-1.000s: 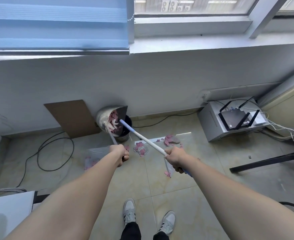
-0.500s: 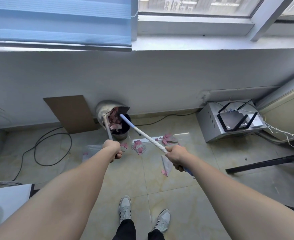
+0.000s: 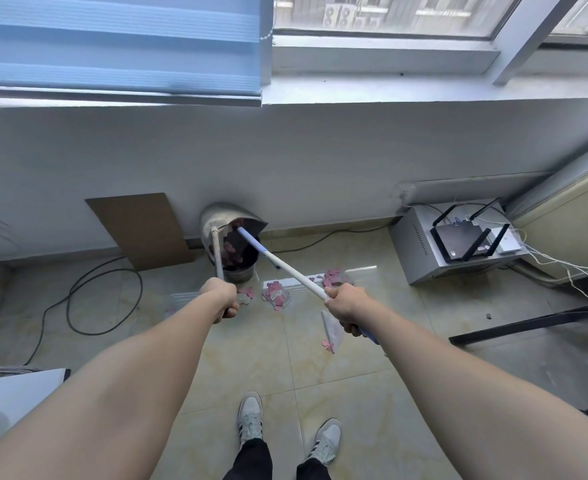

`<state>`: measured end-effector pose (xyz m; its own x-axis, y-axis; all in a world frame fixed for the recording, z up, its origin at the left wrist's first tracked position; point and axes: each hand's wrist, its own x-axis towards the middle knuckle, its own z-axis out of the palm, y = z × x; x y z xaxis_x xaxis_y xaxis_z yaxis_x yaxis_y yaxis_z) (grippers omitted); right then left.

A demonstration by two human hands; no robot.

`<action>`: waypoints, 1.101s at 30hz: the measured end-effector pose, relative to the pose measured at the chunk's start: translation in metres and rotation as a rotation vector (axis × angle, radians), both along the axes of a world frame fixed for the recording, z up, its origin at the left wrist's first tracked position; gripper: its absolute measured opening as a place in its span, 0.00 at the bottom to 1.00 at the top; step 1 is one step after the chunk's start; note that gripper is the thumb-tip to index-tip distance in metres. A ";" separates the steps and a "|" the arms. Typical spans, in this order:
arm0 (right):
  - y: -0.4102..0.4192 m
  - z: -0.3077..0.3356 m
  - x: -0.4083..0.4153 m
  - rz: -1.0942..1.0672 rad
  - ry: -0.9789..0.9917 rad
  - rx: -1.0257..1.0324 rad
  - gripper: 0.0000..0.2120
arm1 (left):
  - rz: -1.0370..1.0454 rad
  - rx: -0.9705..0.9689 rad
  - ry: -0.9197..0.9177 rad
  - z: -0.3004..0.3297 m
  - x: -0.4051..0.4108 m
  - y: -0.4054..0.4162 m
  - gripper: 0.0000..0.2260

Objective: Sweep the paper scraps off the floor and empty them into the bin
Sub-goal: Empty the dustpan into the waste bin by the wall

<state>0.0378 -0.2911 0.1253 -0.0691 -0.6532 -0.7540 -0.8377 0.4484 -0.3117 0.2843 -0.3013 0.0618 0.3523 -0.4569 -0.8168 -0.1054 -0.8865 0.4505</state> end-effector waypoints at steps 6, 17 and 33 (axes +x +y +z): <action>-0.003 -0.003 0.002 0.004 0.019 0.021 0.25 | -0.062 0.000 -0.043 0.007 0.004 0.003 0.13; -0.007 -0.007 0.002 -0.001 0.025 0.023 0.26 | -0.091 0.035 -0.014 0.002 0.014 0.008 0.12; -0.012 -0.002 -0.002 0.040 0.042 -0.021 0.27 | -0.052 0.005 -0.011 0.011 0.023 -0.004 0.07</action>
